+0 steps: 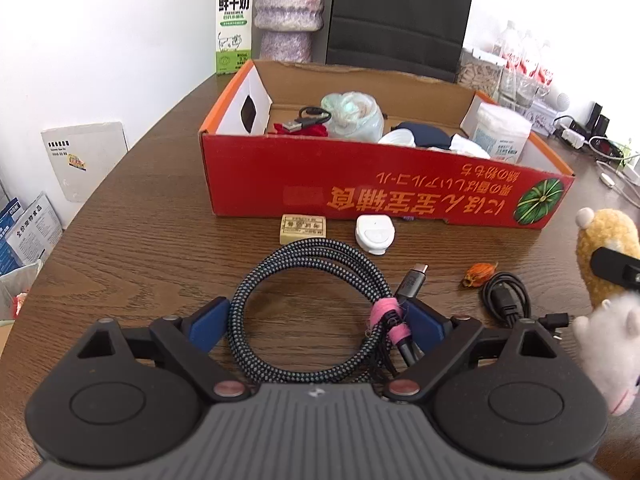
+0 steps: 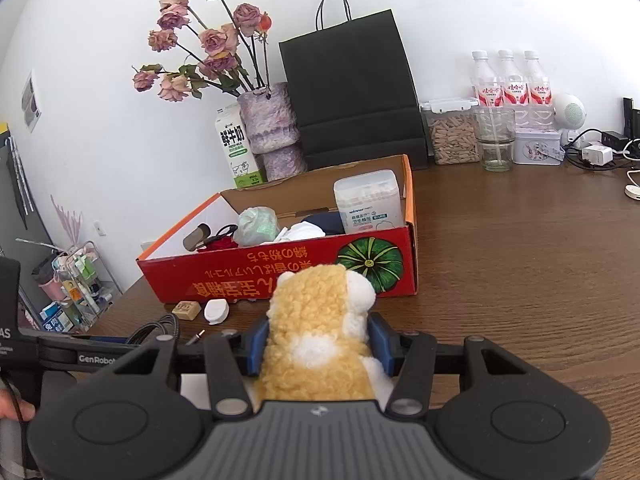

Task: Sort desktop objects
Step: 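Carry the plush toy and braided cable over the box with both grippers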

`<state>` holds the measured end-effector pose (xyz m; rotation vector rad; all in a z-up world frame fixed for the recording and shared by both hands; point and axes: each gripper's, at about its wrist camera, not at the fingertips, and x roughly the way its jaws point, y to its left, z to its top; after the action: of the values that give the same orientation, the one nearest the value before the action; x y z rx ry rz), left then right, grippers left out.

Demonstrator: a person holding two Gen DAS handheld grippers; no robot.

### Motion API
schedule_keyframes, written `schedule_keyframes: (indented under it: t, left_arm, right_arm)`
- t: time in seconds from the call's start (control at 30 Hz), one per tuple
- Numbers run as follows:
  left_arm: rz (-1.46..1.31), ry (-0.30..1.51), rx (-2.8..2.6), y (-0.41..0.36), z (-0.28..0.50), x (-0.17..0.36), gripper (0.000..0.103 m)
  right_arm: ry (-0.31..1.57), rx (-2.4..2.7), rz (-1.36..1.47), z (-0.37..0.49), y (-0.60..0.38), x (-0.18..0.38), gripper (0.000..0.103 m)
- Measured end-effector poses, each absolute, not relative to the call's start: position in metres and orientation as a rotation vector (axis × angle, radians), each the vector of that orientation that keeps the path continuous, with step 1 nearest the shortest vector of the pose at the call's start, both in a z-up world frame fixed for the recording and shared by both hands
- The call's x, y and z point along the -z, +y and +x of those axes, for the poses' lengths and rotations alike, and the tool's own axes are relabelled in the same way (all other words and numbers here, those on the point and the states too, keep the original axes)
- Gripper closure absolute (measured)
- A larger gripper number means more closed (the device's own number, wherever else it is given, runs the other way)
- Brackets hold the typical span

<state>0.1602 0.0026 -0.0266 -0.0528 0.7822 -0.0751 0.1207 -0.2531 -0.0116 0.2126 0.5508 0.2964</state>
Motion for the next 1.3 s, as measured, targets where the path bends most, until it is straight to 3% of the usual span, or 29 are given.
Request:
schedule_keyframes:
  t: [0.63,1.0,1.3]
  left_arm:
    - [-0.158,0.474,0.063,0.004,0.183,-0.057,0.010]
    - [-0.171,0.389,-0.009,0.004,0.261,-0.045,0.009]
    - [-0.112,0.434,-0.018,-0.002,0.295,-0.007,0.009]
  right_arm:
    - [0.335,-0.294,0.168,0.171,-0.215,-0.048,0.053]
    - [0.300,-0.202,0.088,0.259,-0.183,-0.028,0.053]
    - [0.339,-0.202,0.070,0.288,-0.182,0.002,0.054]
